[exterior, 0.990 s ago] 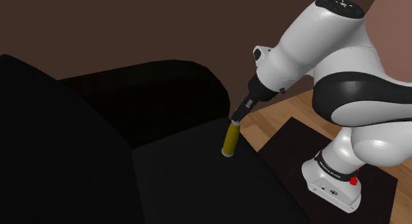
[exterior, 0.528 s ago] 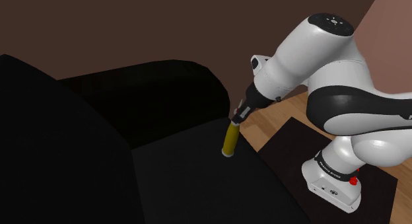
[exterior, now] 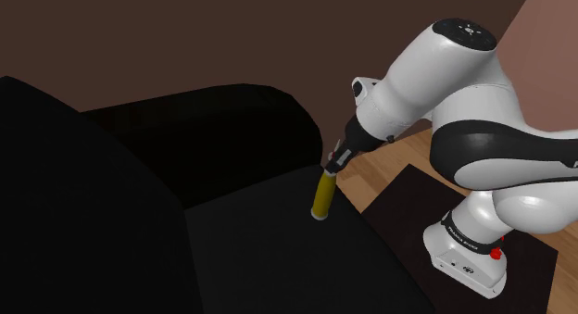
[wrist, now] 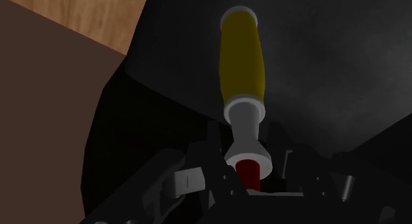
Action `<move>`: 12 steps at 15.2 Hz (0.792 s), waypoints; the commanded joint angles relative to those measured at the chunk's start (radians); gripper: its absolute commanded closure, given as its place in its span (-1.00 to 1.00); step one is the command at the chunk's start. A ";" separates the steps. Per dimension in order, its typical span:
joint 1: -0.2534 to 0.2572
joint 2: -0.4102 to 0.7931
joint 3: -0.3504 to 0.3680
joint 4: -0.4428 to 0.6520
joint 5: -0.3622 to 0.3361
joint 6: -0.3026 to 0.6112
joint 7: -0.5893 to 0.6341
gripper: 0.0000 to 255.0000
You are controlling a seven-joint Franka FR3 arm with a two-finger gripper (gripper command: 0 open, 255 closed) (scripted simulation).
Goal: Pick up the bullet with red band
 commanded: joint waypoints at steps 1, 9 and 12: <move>0.000 -0.005 -0.006 0.008 -0.003 -0.015 -0.002 1.00; -0.008 -0.034 -0.045 0.097 -0.025 -0.131 -0.016 1.00; -0.012 -0.039 -0.058 0.133 -0.033 -0.172 -0.020 1.00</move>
